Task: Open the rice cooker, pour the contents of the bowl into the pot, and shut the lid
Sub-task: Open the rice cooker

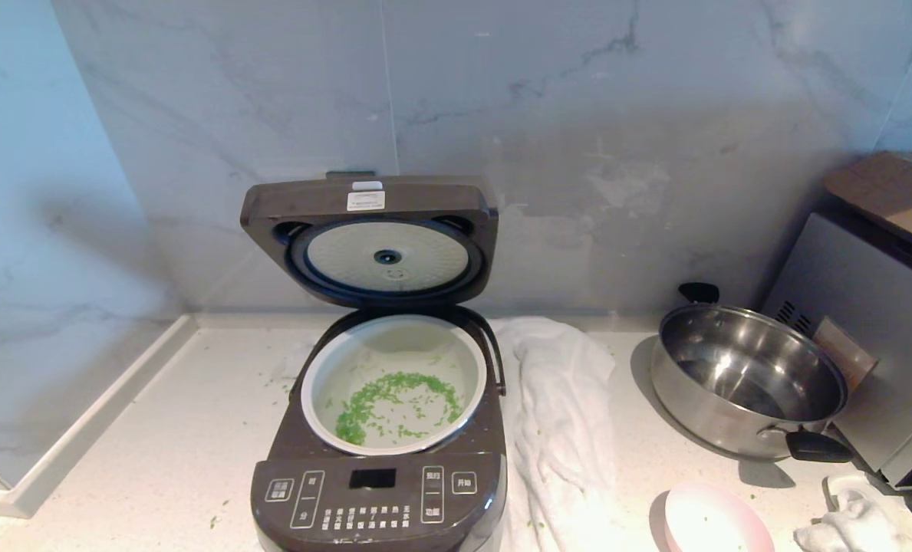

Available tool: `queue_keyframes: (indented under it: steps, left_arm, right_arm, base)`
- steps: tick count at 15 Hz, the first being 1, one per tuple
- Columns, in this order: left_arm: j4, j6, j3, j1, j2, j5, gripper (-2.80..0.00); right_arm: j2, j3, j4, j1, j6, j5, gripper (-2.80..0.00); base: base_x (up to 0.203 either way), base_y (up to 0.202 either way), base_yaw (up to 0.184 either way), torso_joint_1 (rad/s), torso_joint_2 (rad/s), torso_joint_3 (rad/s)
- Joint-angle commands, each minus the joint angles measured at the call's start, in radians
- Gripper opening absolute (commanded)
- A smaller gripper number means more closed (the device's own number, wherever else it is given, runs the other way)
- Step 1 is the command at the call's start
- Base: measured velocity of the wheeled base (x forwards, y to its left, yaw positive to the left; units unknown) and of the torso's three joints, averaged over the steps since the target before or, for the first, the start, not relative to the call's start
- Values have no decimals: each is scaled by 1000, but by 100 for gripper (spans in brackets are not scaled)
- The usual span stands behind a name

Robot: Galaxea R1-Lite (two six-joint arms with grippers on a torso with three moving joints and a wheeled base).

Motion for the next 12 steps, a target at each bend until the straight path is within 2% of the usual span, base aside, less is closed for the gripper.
queue_keyframes:
  steps: [1, 5, 9, 12]
  left_arm:
    - [0, 0, 0, 0, -1, 0, -280]
    - [0, 0, 0, 0, 0, 0, -280]
    - [0, 0, 0, 0, 0, 0, -280]
    - [0, 0, 0, 0, 0, 0, -280]
  right_arm:
    - [-49, 25, 0, 4, -1, 42, -280]
    - [-165, 75, 0, 6, -14, 135, -280]
    - [-307, 172, 8, -42, -76, 252, -280]
    - [-326, 199, 74, -55, -93, 271, -280]
  base:
    - [0, 0, 0, 0, 0, 0]
    - [0, 0, 0, 0, 0, 0]
    - [0, 0, 0, 0, 0, 0]
    - [0, 0, 0, 0, 0, 0]
